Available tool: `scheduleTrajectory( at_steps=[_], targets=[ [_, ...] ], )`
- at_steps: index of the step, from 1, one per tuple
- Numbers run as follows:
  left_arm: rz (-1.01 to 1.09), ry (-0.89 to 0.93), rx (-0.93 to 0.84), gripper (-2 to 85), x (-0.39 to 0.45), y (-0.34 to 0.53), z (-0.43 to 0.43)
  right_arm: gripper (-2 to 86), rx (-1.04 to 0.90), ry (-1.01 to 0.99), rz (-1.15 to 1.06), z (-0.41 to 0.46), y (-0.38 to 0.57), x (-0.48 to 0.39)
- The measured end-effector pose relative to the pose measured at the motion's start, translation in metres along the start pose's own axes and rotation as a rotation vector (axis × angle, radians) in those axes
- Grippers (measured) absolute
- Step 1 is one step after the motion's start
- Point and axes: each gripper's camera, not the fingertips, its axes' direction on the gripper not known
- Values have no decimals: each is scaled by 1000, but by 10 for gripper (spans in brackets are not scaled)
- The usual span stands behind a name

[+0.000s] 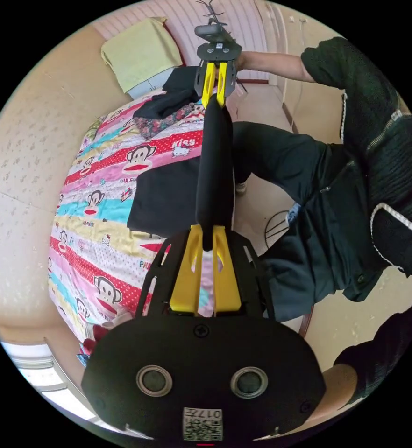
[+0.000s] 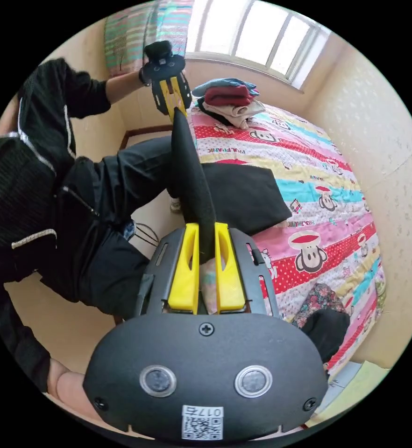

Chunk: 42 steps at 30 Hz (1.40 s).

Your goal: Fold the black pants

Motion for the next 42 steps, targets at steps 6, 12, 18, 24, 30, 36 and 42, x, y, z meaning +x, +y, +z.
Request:
scheduleTrajectory(
  at_steps=[6, 12, 18, 24, 30, 36, 42],
  targets=[
    [-362, 37, -40, 33, -193, 10, 53, 61, 103, -114, 319, 17, -22, 212],
    [-669, 84, -47, 48, -285, 34, 149, 63, 14, -94, 614, 114, -1, 322],
    [-633, 57, -143, 66, -261, 68, 209, 91, -75, 9, 586, 161, 39, 314],
    [-784, -146, 109, 55, -232, 141, 130, 90, 168, 120, 526, 73, 77, 267],
    [-677, 45, 406, 49, -116, 138, 101, 93, 341, 143, 466, 68, 117, 124],
    [-837, -252, 276, 3, 10, 155, 195, 74, 415, 156, 678, 179, 217, 72],
    [-928, -354, 119, -4, 39, 143, 153, 33, 454, 252, 717, 111, 234, 32]
  ],
)
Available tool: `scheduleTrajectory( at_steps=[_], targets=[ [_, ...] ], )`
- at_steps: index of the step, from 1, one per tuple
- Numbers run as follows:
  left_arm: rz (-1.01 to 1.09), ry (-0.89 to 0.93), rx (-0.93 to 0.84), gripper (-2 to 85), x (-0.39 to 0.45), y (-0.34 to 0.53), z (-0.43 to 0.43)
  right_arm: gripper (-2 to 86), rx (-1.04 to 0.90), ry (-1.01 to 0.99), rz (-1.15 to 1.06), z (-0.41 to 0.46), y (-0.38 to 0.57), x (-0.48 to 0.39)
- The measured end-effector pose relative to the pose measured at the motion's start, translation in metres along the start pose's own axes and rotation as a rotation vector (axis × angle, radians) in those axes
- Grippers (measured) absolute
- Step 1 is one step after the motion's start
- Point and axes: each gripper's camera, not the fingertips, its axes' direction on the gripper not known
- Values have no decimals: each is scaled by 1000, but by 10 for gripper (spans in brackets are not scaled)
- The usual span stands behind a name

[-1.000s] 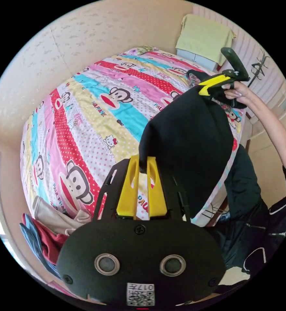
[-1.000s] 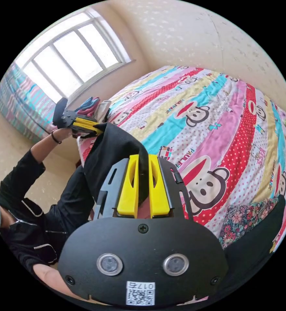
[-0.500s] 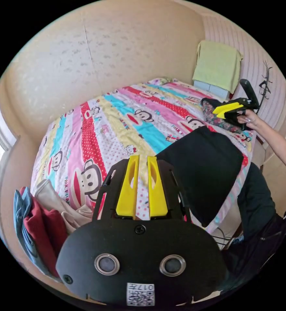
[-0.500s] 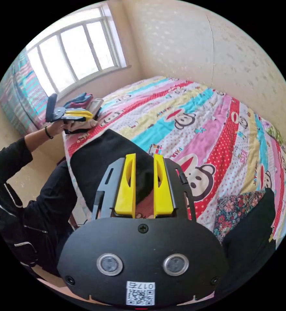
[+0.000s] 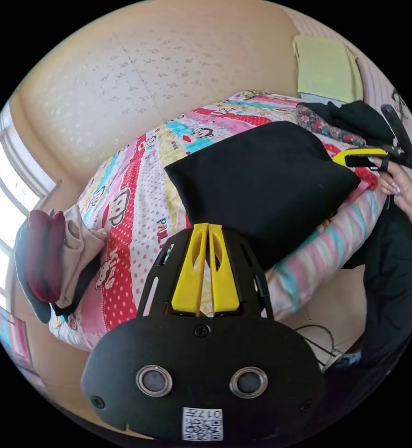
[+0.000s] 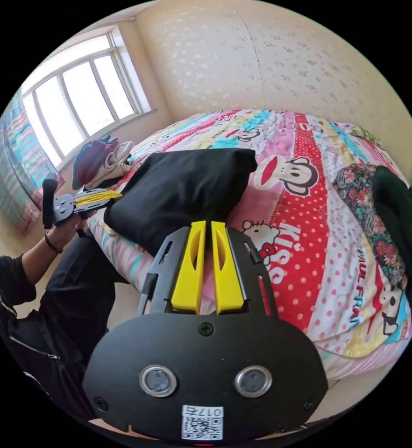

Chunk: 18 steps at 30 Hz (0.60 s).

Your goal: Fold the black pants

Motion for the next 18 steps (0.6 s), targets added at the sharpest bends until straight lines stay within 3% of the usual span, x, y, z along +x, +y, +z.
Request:
scheduleTrajectory(
  at_steps=[2, 4, 7, 9, 15, 18],
  targets=[
    [-82, 200, 162, -5, -9, 13, -38, 31, 77, -50, -43, -19, 9, -19],
    [-103, 275, 262, -5, -5, 26, -51, 27, 44, -40, -74, -14, 22, -35],
    [-30, 141, 38, -5, 24, 38, -6, 19, -91, 83, -72, 35, 64, -42],
    [-86, 147, 103, -4, 28, 63, 8, 11, 56, -29, 89, 32, 100, -19],
    [-185, 207, 32, -5, 19, 58, -28, 5, 30, -112, 111, 16, 110, -6],
    [-152, 293, 197, -5, 13, 41, -63, 4, 90, -121, 147, 11, 126, -8]
  ],
)
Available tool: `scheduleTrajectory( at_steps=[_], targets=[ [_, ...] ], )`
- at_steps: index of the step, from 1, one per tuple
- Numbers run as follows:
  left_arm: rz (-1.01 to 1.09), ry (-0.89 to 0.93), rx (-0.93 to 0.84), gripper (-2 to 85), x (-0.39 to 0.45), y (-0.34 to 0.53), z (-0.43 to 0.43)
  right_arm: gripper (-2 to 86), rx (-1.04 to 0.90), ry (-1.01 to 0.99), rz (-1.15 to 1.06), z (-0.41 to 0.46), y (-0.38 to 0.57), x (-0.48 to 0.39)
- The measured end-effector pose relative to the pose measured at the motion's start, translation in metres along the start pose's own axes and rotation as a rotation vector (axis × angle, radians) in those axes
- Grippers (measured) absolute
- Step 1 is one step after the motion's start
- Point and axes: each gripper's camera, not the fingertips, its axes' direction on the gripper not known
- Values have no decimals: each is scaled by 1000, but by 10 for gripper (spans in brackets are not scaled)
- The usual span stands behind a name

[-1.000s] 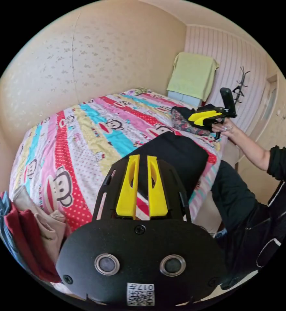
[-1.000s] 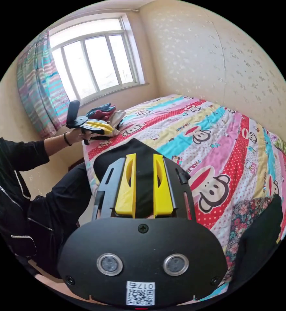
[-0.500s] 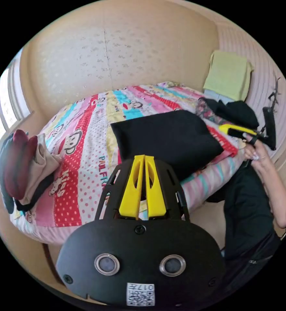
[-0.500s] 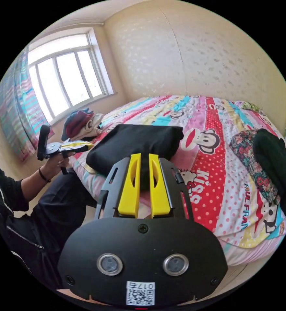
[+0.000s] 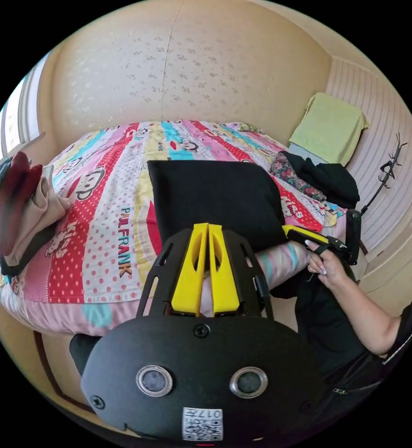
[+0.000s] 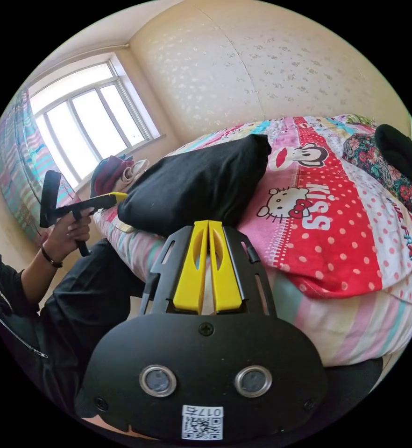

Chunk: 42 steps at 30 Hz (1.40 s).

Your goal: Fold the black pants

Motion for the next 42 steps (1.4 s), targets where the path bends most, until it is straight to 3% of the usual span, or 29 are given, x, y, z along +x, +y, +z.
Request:
scheduleTrajectory(
  at_steps=[3, 5, 7, 8, 10, 14, 16, 19, 22, 23, 24, 26, 30, 36, 39, 40, 42],
  targets=[
    [37, -117, 102, -6, 4, -31, -10, 3, 18, -8, 18, -4, 7, -2],
    [44, -240, -13, -7, -5, -48, 29, 3, 11, -6, 7, -7, 9, -5],
    [4, -215, -240, -8, -21, -41, 89, 2, 3, -7, -3, -8, 10, -7],
    [-8, -162, -262, -8, -26, -23, 115, 2, -3, -12, -10, -10, 10, -9],
    [1, -227, -127, -9, -18, -2, 108, 2, -12, -7, -9, -15, 8, -15],
    [79, -398, -131, -9, 17, 2, 112, 2, 76, 77, -100, -53, -30, -58],
    [71, -384, -132, -9, 17, 3, 112, 2, 169, 157, -127, -65, -66, -78],
    [49, -339, -126, -9, 13, 3, 111, 3, 131, 249, -128, -45, -141, -89],
    [42, -329, -118, -9, 15, 4, 111, 3, -70, 354, 9, 41, -174, -54],
    [39, -332, -111, -9, 16, 5, 110, 3, -261, 397, 79, 95, -163, -28],
    [41, -331, -103, -9, 17, 6, 109, 3, -314, 354, 103, 128, -138, -12],
    [32, -332, -76, -9, 20, 6, 105, 3, -221, 319, 157, 116, -130, -5],
    [17, -298, -102, -9, 15, -17, 96, 3, -242, 324, 150, 126, -128, -11],
    [41, -234, 151, -9, 6, -103, 71, 2, -249, 451, 63, 145, -124, -43],
    [-6, -282, -13, -9, -20, -128, 140, 2, -253, 502, 23, 154, -122, -57],
    [-58, -318, -140, -8, -40, -119, 186, 2, -252, 498, 25, 154, -122, -58],
    [-104, -207, -188, -7, -65, -94, 225, 2, -256, 480, 36, 158, -122, -60]
  ],
)
